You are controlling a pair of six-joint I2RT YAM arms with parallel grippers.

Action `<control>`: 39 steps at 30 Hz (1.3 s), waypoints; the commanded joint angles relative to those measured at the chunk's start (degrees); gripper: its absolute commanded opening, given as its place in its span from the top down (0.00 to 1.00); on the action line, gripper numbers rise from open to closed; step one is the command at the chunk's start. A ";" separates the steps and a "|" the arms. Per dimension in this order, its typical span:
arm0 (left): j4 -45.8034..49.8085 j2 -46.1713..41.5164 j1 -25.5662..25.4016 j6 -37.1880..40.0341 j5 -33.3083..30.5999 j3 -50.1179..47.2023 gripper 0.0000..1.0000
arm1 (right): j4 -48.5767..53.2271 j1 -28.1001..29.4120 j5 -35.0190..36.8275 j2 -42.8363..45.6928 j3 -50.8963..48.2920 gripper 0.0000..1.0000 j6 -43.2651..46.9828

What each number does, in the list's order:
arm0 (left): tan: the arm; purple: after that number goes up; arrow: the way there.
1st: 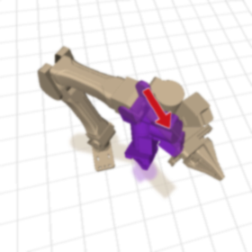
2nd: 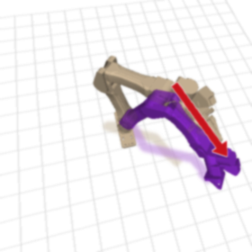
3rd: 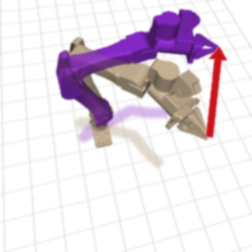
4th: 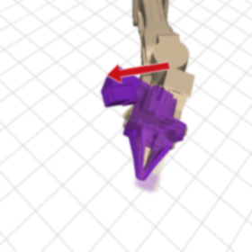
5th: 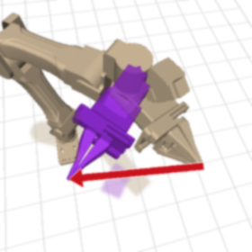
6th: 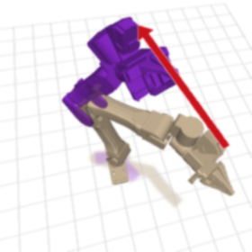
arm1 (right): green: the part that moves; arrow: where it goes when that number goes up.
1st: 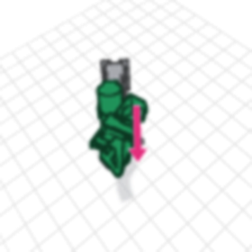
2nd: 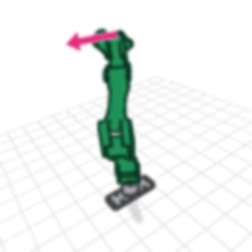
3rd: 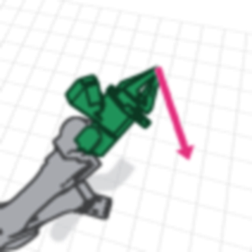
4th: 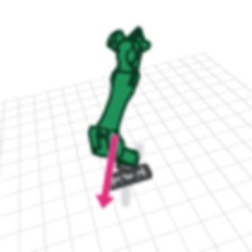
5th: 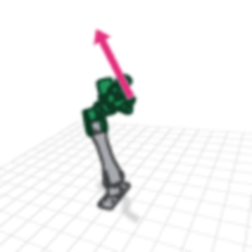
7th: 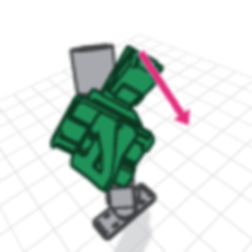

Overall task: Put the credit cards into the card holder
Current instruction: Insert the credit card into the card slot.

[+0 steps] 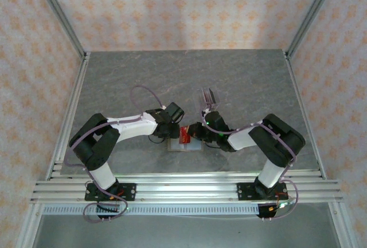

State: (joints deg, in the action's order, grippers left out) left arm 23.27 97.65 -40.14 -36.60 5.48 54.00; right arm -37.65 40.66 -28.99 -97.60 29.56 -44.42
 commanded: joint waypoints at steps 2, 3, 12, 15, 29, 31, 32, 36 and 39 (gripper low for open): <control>2.40 2.56 -0.41 -0.93 -0.55 -2.52 0.57 | 5.06 0.95 -0.86 -1.56 -1.82 1.00 0.99; 2.40 2.55 -0.46 -0.85 -0.54 -2.58 0.57 | 5.48 1.06 -0.72 -1.37 -1.95 1.00 1.13; 2.49 2.66 -0.39 -0.71 -0.73 -2.42 0.57 | 9.26 2.57 0.27 -1.28 -2.47 1.00 2.50; 2.49 2.64 -0.43 -0.67 -0.73 -2.50 0.57 | 10.31 2.91 0.69 -0.94 -2.71 1.00 2.92; 2.41 2.64 -0.46 -0.58 -0.70 -2.57 0.57 | 16.36 3.35 0.75 1.98 -2.54 1.00 5.79; 2.41 2.71 -0.43 -0.58 -0.62 -2.59 0.57 | 16.75 3.37 0.30 1.68 -2.23 1.00 6.06; 2.40 2.55 -0.42 -0.58 -0.68 -2.59 0.57 | 17.04 3.44 0.18 1.45 -1.99 1.00 6.10; 2.40 2.55 -0.46 -0.50 -0.69 -2.67 0.57 | 18.14 3.63 -0.23 1.14 -1.27 1.00 6.95; 2.36 2.64 -0.47 -0.49 -0.65 -2.67 0.57 | 19.03 3.80 -0.36 1.22 -0.67 1.00 7.31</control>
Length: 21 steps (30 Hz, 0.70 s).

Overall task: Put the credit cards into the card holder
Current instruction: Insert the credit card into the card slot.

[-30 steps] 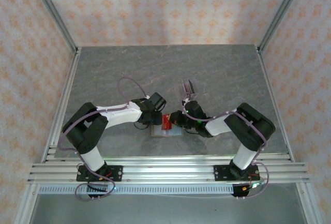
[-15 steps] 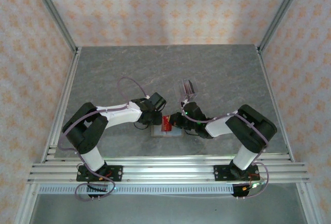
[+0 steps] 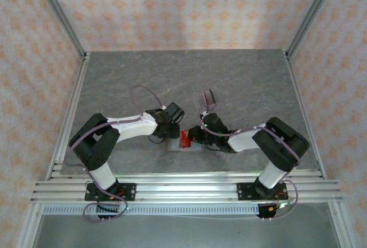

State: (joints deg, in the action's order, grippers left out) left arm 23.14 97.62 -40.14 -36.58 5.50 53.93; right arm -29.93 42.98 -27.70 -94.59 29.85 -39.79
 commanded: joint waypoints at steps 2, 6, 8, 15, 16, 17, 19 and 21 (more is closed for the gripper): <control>2.30 2.79 -0.40 -0.56 -0.55 -2.60 0.57 | 11.64 1.71 -1.92 -2.14 -0.24 1.00 2.91; 2.20 2.84 -0.49 -0.60 -0.40 -2.60 0.57 | 12.18 2.28 -2.33 -3.38 1.06 1.00 3.37; 2.18 2.92 -0.48 -0.60 -0.37 -2.58 0.57 | 12.21 2.41 -2.53 -3.89 1.44 1.00 3.49; 2.13 3.22 -0.50 -0.69 -0.14 -2.51 0.57 | 12.60 2.89 -2.88 -4.86 2.36 1.00 3.90; 2.31 3.11 -0.48 -0.69 -0.43 -2.36 0.57 | 13.41 2.90 -2.60 -4.73 2.49 1.00 3.99; 2.35 3.00 -0.56 -0.76 -0.63 -2.48 0.57 | 14.45 2.90 -1.96 -4.38 2.50 1.00 4.15; 2.24 2.66 -0.48 -0.78 -0.62 -2.71 0.57 | 16.31 2.90 -1.26 -3.20 2.14 1.00 4.55; 2.19 2.74 -0.47 -0.78 -0.53 -2.69 0.57 | 17.13 2.90 -1.21 -2.14 1.73 1.00 4.40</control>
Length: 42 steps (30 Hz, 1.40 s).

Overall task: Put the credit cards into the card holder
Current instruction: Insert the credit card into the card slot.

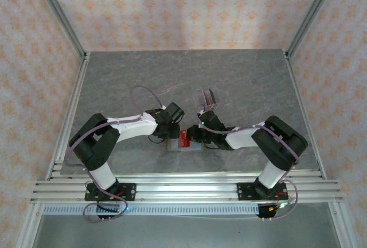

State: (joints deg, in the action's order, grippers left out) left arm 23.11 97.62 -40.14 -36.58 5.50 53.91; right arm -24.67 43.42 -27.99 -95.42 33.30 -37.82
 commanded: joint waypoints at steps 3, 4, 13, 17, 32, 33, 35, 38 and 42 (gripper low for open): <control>2.20 2.94 -0.54 -0.78 -0.40 -2.41 0.57 | 12.87 2.46 -0.78 -0.32 -2.23 1.00 2.23; 2.11 2.94 -0.49 -0.78 -0.40 -2.36 0.57 | 13.12 2.46 -0.67 -0.05 -2.36 1.00 2.30; 2.16 3.20 -0.49 -0.69 -0.31 -2.34 0.57 | 15.09 2.46 -0.56 0.08 -1.43 1.00 2.64; 2.07 3.21 -0.66 -0.77 -0.14 -2.31 0.57 | 15.00 2.46 -0.51 -1.30 -0.03 1.00 2.67; 1.37 1.08 -1.78 -2.79 1.22 -3.94 0.57 | 5.45 2.46 2.81 -2.91 -1.46 1.00 -3.62; 1.70 0.43 -1.78 -2.80 0.97 -4.12 0.57 | 5.25 2.46 2.94 -3.10 -1.65 1.00 -3.74; 2.65 -1.33 -1.70 -2.80 0.32 -4.29 0.57 | 5.16 2.46 2.86 -3.89 -1.66 1.00 -3.75; 3.46 -4.60 -1.52 -2.73 1.06 -4.68 0.56 | 4.76 2.46 3.14 -4.84 -2.01 1.00 -4.08; 4.28 -9.55 -0.03 -2.80 2.87 -5.88 0.55 | 3.84 2.46 2.83 -5.34 -2.52 1.00 -4.33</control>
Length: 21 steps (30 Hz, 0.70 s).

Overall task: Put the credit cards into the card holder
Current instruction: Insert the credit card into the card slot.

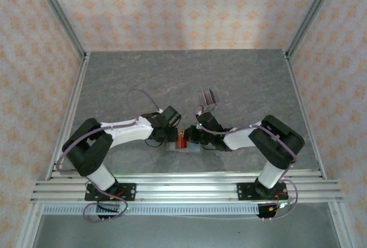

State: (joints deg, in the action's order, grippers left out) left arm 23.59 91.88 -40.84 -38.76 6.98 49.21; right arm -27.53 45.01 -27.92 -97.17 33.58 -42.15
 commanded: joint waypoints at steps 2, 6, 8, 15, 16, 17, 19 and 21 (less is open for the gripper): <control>4.54 -6.29 1.75 -0.44 1.54 -1.89 0.55 | 6.70 0.86 2.55 -3.58 -2.88 1.00 0.10; 6.43 -9.41 3.27 0.58 0.16 -2.39 0.59 | 6.95 0.95 2.32 -3.38 -2.80 1.00 0.25; 6.77 -8.98 3.41 1.12 -0.04 -2.21 0.65 | 7.05 1.03 2.36 -3.13 -2.93 1.00 0.20; 4.32 -3.63 3.22 1.67 2.02 -1.96 0.85 | 6.26 1.48 2.61 -2.75 -2.97 1.00 -0.80; 3.98 -3.16 3.14 1.67 2.18 -1.91 0.85 | 6.26 1.63 2.77 -2.65 -2.93 1.00 -0.88; 3.68 -2.59 2.85 1.67 2.16 -1.88 0.85 | 6.34 1.78 2.82 -2.60 -2.84 1.00 -0.93; 3.14 -1.44 2.54 1.61 2.24 -1.77 0.86 | 6.35 1.98 2.99 -2.73 -2.75 1.00 -1.09; 2.73 -0.26 2.03 1.51 2.16 -1.70 0.87 | 6.38 2.09 3.38 -2.76 -2.57 1.00 -1.35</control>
State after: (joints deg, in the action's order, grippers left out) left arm 27.27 90.45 -37.91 -37.58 8.99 47.53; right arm -28.84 45.74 -26.92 -97.30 33.21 -43.38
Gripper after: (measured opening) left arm 0.139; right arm 0.043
